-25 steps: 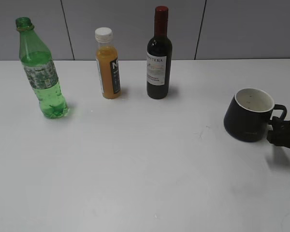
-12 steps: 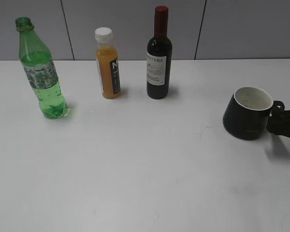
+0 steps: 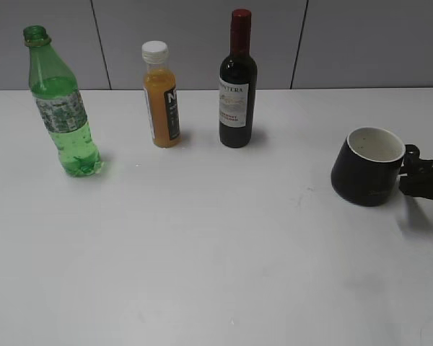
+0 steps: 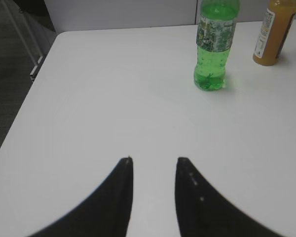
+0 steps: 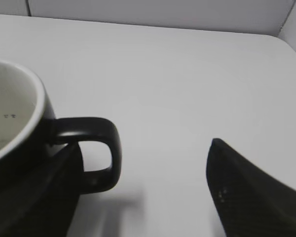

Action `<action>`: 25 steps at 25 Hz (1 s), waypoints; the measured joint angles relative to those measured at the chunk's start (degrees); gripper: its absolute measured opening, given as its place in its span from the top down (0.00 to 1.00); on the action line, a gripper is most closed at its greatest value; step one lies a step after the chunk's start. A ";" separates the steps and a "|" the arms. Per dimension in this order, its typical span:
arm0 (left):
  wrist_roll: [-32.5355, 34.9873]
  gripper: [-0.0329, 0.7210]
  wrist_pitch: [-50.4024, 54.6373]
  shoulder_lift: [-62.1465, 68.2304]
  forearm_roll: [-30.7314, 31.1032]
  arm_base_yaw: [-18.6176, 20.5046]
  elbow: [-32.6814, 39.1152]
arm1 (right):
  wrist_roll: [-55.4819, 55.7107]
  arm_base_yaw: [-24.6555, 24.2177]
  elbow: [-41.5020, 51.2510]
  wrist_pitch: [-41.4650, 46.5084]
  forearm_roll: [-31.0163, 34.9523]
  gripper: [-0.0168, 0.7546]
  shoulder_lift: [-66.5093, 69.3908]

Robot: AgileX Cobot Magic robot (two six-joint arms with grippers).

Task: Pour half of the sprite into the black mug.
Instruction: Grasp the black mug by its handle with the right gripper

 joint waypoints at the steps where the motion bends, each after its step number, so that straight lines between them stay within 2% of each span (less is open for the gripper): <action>1: 0.00 0.65 0.00 0.00 0.00 0.00 0.00 | 0.13 -0.94 -0.35 0.00 -1.63 0.21 0.32; 5: 0.00 0.65 0.00 0.00 0.00 0.00 0.00 | 1.58 -4.11 -1.62 0.00 -7.64 0.21 1.66; 9: 0.00 0.65 0.00 0.00 0.00 0.00 0.00 | 3.09 -5.27 -4.34 -0.06 -12.19 0.21 4.10; 18: 0.00 0.65 0.00 0.00 0.00 0.00 0.00 | 4.63 -6.20 -9.27 -0.06 -16.19 0.21 7.63; 25: 0.00 0.65 0.00 0.00 0.00 0.00 0.00 | 6.99 -9.34 -12.90 0.11 -24.84 0.25 9.17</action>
